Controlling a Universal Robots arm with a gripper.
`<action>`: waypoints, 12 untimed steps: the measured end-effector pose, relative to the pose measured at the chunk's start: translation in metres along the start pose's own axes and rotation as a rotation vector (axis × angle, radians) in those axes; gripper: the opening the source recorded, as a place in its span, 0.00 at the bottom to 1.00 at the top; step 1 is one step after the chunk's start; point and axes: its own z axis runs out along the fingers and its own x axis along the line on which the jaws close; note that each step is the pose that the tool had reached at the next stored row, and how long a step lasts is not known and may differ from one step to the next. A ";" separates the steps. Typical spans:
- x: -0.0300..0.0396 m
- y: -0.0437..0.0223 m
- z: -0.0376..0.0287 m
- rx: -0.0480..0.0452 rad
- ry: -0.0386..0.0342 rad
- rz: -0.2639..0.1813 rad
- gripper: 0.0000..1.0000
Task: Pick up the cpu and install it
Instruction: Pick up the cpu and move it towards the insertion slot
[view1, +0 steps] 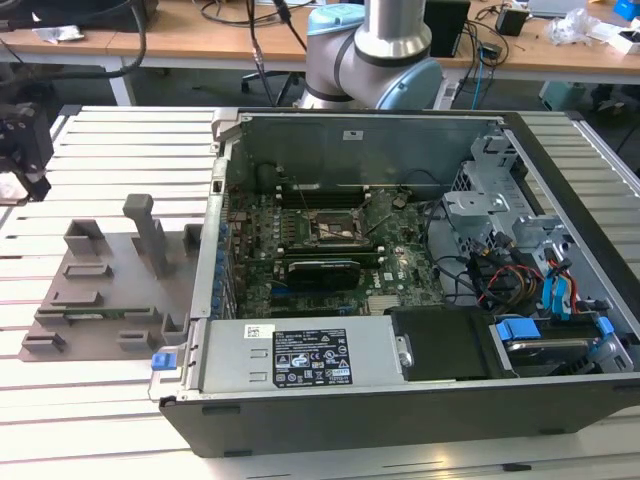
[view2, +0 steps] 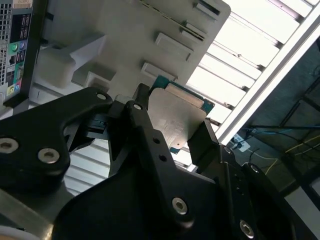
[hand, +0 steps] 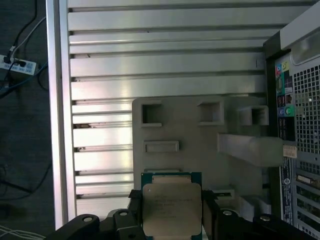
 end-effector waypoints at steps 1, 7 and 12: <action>-0.0001 0.0000 -0.0019 0.0000 0.0000 0.000 0.55; -0.0006 0.0003 -0.0215 -0.0001 0.0000 0.000 0.55; -0.0008 0.0005 -0.0332 -0.0002 -0.0002 0.000 0.55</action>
